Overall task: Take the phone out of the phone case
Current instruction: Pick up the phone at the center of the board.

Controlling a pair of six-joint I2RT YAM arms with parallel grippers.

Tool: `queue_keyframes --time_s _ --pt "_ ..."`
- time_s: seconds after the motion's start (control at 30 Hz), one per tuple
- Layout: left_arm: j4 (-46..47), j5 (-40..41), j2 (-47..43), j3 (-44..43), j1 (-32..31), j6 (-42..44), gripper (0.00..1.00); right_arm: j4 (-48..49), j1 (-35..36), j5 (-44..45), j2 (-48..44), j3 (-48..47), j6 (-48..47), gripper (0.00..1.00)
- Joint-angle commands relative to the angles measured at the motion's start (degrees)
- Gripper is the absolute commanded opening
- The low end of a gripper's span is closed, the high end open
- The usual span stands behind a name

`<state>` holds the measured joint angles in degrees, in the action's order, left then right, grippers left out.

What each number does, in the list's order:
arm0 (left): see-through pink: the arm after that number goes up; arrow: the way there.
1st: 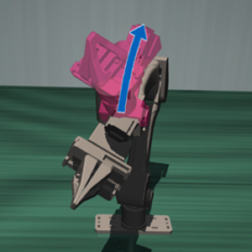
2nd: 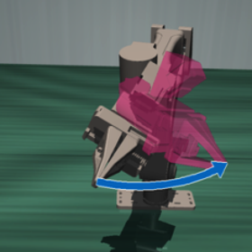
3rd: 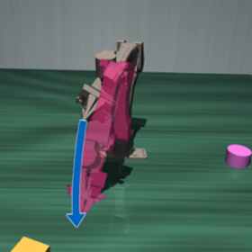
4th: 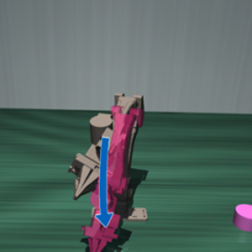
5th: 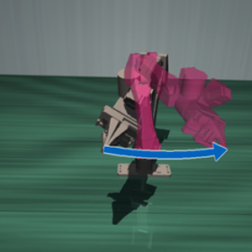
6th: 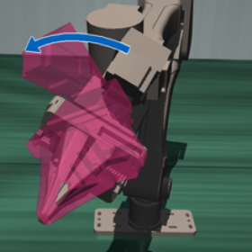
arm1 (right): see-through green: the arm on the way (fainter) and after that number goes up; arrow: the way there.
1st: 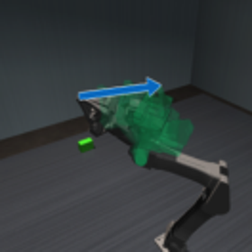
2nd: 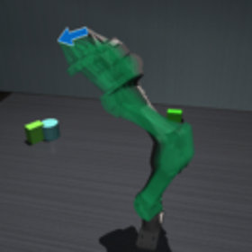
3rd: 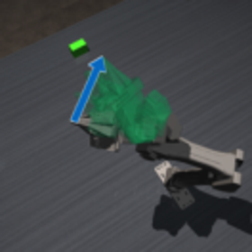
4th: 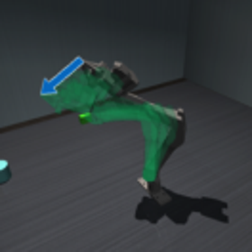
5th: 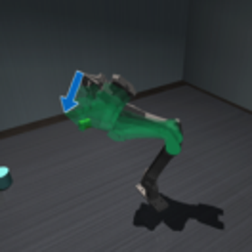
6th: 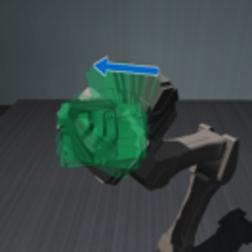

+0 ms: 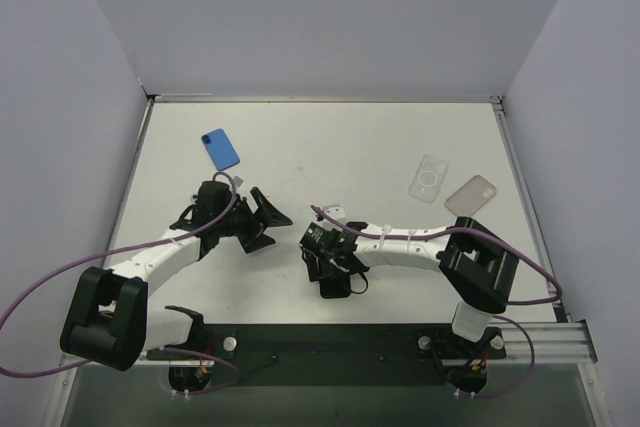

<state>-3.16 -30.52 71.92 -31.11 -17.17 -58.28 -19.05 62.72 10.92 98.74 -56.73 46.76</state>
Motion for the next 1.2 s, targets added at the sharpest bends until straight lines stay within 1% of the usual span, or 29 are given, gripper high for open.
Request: queue_keyframes --time_s 0.0,0.07,0.1,0.2,0.23,0.27,0.3,0.33,0.4,0.43,0.6,0.67,0.87,1.0,1.03,1.1,1.17 --pt "1.93 0.29 -0.64 -2.20 -0.15 -0.17 0.95 -3.10 0.30 -1.51 -0.57 2.24 4.65 0.83" --pt "2.02 0.20 -0.38 -2.28 -0.23 -0.25 0.96 -3.01 0.30 -1.43 0.05 1.98 5.27 0.82" --pt "2.28 0.20 -0.29 -2.29 -0.23 -0.25 0.96 -2.84 0.21 -1.43 0.40 1.89 5.44 0.80" --pt "2.28 -0.06 -0.38 -2.37 -0.23 -0.17 0.96 -1.35 0.04 -0.99 0.32 2.50 5.44 0.52" --pt "2.19 -0.06 -0.38 -2.29 -0.23 0.01 0.96 -0.47 -0.14 -1.07 0.14 2.76 5.44 0.37" --pt "2.02 -0.06 -0.38 -2.29 -0.49 0.18 0.96 -0.20 -0.31 -0.90 -0.12 2.85 5.44 0.30" --pt "0.97 0.20 -0.20 -2.55 -0.76 0.27 0.95 0.15 -0.32 -0.72 -0.73 3.11 5.44 0.26" --pt "-0.34 1.33 0.15 -2.81 -1.11 0.62 0.93 0.24 -0.40 -0.37 -1.00 3.20 5.18 0.19" --pt "-1.41 1.17 1.99 -3.51 -2.60 0.98 0.90 0.50 -0.67 0.15 -2.14 3.12 4.57 0.16" --pt "-0.89 0.38 2.78 -3.43 -3.30 0.80 0.90 0.59 -0.75 0.77 -2.67 3.20 3.61 0.11" --pt "9.29 -1.73 7.52 -1.33 -7.43 -2.80 0.89 2.96 -1.63 1.56 -8.03 4.70 0.26 0.05" --pt "13.50 -2.52 10.34 -0.97 -8.40 -4.21 0.89 4.02 -2.07 0.34 -10.31 5.93 -0.96 0.00" --pt "20.81 -5.33 19.30 -2.11 -12.45 -4.65 0.88 6.22 -3.92 -1.95 -13.13 7.25 -2.29 0.00" --pt "27.67 -6.30 22.99 -1.67 -14.91 -8.24 0.88 7.88 -4.01 -5.02 -13.31 6.90 -3.52 0.00" --pt "28.38 -6.48 24.22 -1.67 -15.61 -8.86 0.86 8.06 -4.01 -5.29 -13.40 6.90 -3.52 0.00" --pt "32.67 -7.09 25.19 -1.49 -16.23 -11.14 0.86 8.33 -4.09 -6.69 -13.22 6.28 -4.04 0.00" --pt "35.41 -7.71 26.60 -1.67 -16.67 -11.85 0.81 9.02 -4.09 -7.40 -13.22 6.02 -4.40 0.00"
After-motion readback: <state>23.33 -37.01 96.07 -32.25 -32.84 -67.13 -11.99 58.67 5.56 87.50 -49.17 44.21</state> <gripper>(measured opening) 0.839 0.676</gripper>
